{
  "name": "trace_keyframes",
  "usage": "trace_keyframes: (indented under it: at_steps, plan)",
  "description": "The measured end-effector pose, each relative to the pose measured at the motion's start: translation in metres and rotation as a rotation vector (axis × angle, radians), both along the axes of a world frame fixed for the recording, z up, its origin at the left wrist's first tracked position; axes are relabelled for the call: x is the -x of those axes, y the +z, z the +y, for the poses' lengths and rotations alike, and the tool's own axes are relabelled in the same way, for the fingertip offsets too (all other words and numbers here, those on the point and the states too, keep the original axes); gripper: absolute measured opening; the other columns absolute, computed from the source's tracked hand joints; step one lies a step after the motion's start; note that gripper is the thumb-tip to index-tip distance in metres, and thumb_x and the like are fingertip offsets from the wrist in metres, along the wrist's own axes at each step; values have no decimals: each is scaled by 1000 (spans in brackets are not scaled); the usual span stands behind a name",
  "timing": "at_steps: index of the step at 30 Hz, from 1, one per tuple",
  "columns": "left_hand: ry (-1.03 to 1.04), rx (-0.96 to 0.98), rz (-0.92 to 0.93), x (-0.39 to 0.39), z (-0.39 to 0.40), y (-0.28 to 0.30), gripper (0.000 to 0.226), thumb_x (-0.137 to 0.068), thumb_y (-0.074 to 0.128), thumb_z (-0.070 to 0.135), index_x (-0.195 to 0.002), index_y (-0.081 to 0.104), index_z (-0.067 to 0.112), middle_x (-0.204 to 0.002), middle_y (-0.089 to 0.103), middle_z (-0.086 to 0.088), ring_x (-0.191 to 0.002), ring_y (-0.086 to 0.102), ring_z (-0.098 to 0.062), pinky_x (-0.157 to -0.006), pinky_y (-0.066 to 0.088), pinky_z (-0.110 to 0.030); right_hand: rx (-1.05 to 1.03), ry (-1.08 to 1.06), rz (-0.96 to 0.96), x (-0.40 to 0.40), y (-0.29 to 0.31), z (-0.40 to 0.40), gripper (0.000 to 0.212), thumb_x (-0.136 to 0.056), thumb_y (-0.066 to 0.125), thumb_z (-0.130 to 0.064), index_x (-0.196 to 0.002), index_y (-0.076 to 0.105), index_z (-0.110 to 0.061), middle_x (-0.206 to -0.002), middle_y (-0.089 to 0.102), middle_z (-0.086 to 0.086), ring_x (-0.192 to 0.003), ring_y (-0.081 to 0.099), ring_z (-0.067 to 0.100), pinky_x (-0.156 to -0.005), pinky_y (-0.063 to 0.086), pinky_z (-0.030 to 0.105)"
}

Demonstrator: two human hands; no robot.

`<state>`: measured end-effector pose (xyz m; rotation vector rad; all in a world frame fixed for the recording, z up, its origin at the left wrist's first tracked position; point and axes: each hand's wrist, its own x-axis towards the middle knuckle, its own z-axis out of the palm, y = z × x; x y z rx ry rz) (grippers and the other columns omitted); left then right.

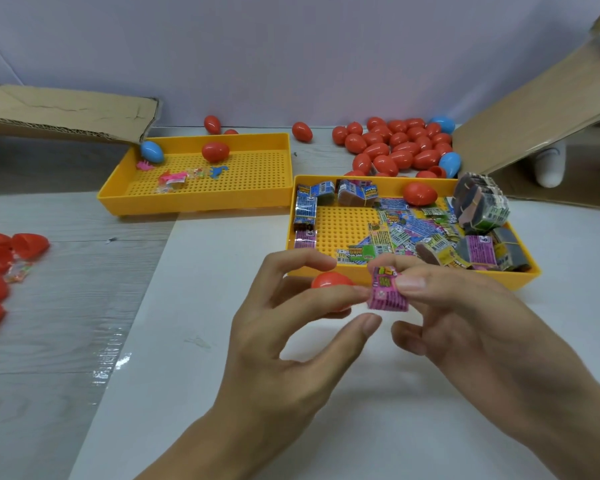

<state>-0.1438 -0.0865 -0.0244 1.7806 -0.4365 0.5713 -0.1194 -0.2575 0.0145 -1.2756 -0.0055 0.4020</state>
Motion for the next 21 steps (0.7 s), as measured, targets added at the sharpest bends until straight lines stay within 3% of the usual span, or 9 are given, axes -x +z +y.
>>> trace_keyframes:
  at_steps: [4, 7, 10, 14, 16, 19, 21]
  plan:
    - [41, -92, -45, 0, 2, -1, 6, -88, 70, 20, -93, 73, 22, -116, 55, -9, -96, 67, -25, -76, 55, -40, -84, 37, 25, 0, -4, -1, 28, -60, 77, -27, -79, 74, -7, -118, 66, 15, -89, 49, 19, -47, 38, 26]
    - [60, -127, -59, 0, 2, -1, 8, -87, 69, 18, -88, 76, 15, -114, 55, -10, -97, 67, -25, -76, 55, -40, -99, 86, -34, 1, -6, 1, 34, -60, 85, -40, -78, 76, -13, -98, 64, 3, -80, 51, 11, -49, 39, 26]
    - [80, -149, -75, 0, 2, -3, 11, -87, 69, 17, -86, 75, 9, -112, 56, -12, -97, 67, -27, -76, 55, -39, 20, 38, -164, 2, -9, 3, 49, -53, 87, -52, -76, 78, -10, -99, 67, -2, -82, 57, 4, -51, 41, 22]
    - [-9, 50, 39, 0, 2, -3, 11, -86, 70, 17, -95, 75, 13, -113, 56, -8, -98, 69, -28, -78, 59, -34, 207, -81, -401, 3, -10, 4, 22, -61, 83, -42, -58, 75, -22, -96, 64, 0, -93, 61, 1, -60, 46, 16]
    - [-89, 180, 132, -1, 2, -2, 22, -85, 69, 16, -106, 74, 22, -114, 57, -2, -97, 70, -29, -78, 60, -31, 265, -144, -488, 2, -9, 2, 15, -65, 84, -37, -58, 75, -27, -96, 63, -4, -86, 63, -1, -62, 47, 12]
    - [-131, 250, 159, -1, 1, -1, 31, -86, 67, 13, -114, 72, 25, -112, 60, -1, -95, 70, -29, -77, 60, -30, 320, -152, -535, 1, -9, 1, 13, -70, 80, -44, -68, 78, -31, -98, 62, -15, -77, 62, 6, -64, 55, 30]
    - [-149, 293, 201, -1, 0, -1, 42, -84, 70, 14, -124, 66, 28, -110, 64, -1, -94, 71, -25, -78, 59, -29, 351, -147, -536, 1, -10, 1, 18, -64, 79, -48, -69, 78, -31, -101, 62, -14, -79, 61, 27, -67, 54, 49]
